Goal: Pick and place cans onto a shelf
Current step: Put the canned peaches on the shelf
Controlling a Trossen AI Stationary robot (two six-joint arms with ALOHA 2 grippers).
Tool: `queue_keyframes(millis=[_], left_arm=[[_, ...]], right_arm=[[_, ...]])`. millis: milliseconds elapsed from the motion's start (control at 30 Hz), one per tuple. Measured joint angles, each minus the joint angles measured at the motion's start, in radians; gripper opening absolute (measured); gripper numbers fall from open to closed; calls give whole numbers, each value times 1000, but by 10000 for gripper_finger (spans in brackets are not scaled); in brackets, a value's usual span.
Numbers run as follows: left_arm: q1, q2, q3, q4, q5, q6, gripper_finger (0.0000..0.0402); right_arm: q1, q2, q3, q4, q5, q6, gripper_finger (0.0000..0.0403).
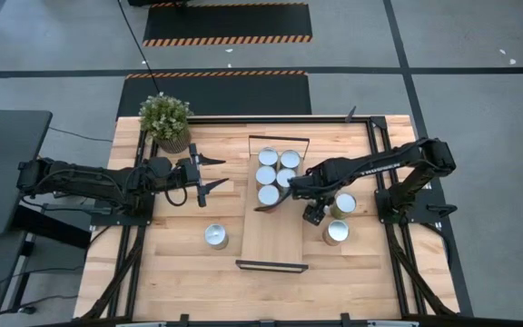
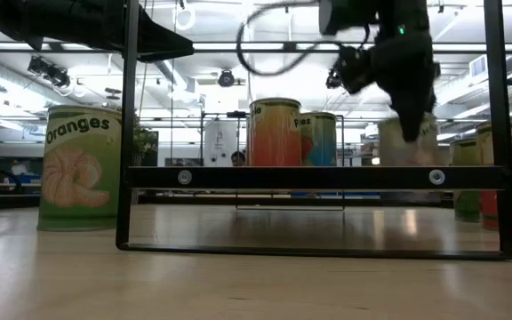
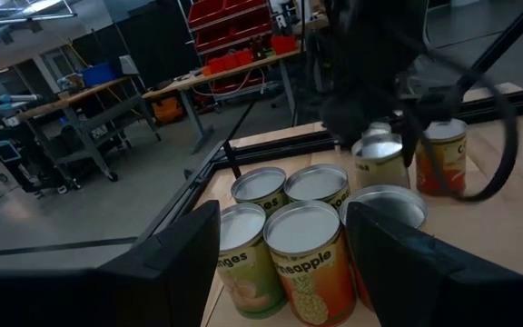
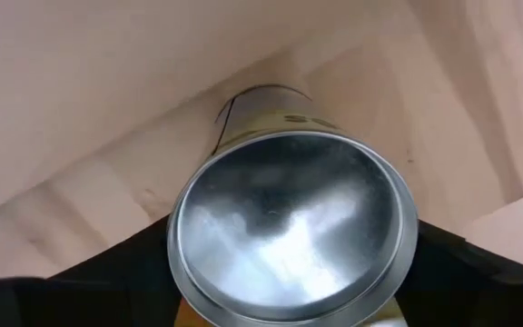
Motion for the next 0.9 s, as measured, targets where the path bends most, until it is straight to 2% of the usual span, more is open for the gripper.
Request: queue_keyframes(millis=[300, 567, 700, 900], left_arm=[[0, 0, 0, 0, 0, 0, 245], [0, 0, 0, 1, 0, 0, 245], [0, 0, 0, 3, 0, 0, 245], [0, 0, 0, 1, 0, -1, 245]], right_arm=[[67, 0, 195, -120, 97, -21, 330], [130, 21, 223, 6, 138, -72, 326], [136, 94, 267, -5, 138, -121, 326], [136, 252, 444, -135, 139, -269, 325]])
